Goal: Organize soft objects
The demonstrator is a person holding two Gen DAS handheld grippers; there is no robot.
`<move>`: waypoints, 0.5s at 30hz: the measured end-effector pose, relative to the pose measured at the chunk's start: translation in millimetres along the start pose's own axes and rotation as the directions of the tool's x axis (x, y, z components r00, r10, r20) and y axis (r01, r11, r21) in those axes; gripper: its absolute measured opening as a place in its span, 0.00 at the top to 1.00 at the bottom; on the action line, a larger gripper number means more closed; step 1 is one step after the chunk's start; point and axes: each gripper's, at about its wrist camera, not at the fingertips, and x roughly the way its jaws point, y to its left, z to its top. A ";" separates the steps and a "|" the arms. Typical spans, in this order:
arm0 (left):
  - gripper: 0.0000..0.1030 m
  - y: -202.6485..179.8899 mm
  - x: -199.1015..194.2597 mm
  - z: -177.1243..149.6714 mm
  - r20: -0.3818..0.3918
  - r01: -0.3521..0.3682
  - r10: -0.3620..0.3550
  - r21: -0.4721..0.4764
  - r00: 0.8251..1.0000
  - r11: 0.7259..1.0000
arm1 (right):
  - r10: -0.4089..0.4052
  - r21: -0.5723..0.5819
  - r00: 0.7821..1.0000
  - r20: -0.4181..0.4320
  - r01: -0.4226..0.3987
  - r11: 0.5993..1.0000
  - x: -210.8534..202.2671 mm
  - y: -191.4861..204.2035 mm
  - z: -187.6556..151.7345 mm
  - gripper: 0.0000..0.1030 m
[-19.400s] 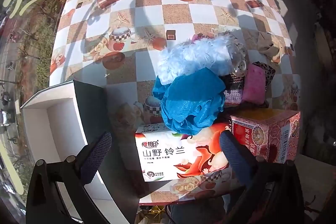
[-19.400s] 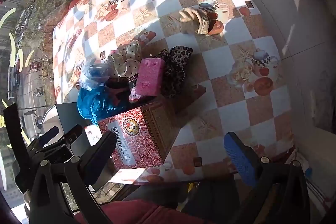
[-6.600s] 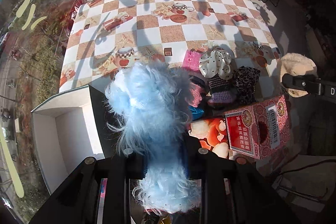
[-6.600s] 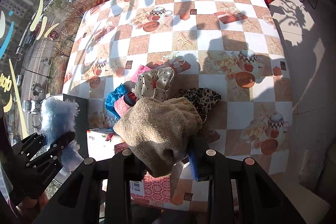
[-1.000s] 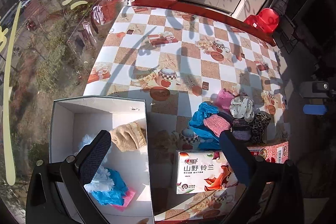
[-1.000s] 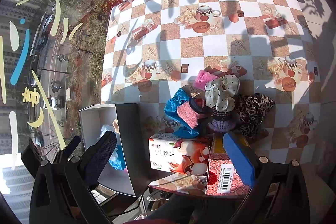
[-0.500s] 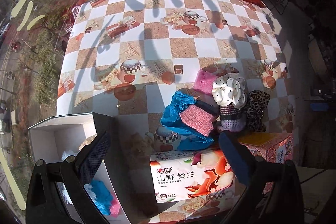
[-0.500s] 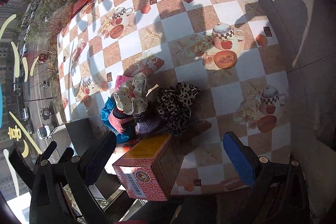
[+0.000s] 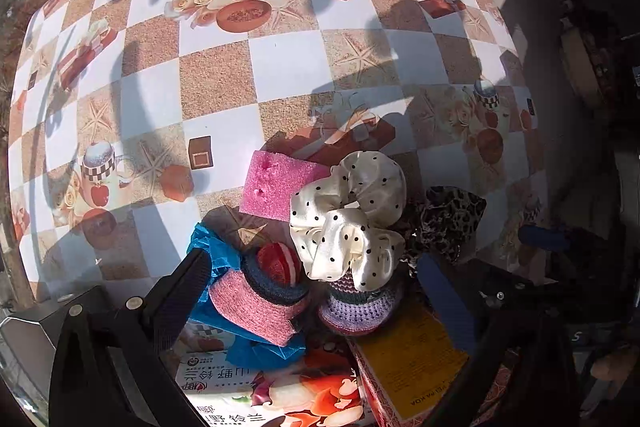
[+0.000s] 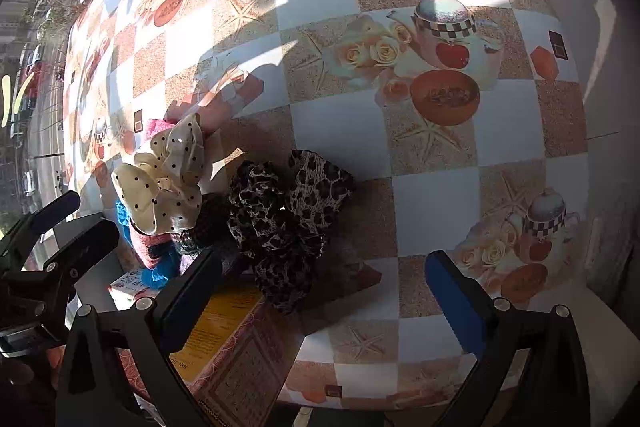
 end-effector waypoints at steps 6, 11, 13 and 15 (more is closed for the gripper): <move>0.00 -8.8 33.7 18.9 -0.089 -0.052 0.052 0.003 0.995 0.999 | -0.012 -0.076 1.000 0.004 0.013 0.997 21.7 -0.3 -3.0 0.01; 0.11 -12.9 48.1 24.7 -0.125 -0.084 0.085 0.013 0.989 0.996 | 0.007 -0.088 1.000 0.019 -0.005 0.996 34.1 -0.6 5.1 0.01; 0.28 -14.4 52.7 25.2 -0.147 -0.082 0.084 0.019 0.986 0.996 | 0.004 -0.094 1.000 0.026 -0.002 0.996 38.0 2.0 9.3 0.01; 0.37 -15.4 51.8 24.6 -0.141 -0.105 0.107 0.027 0.984 0.994 | -0.012 -0.115 0.999 0.030 0.015 0.993 41.7 7.1 10.9 0.04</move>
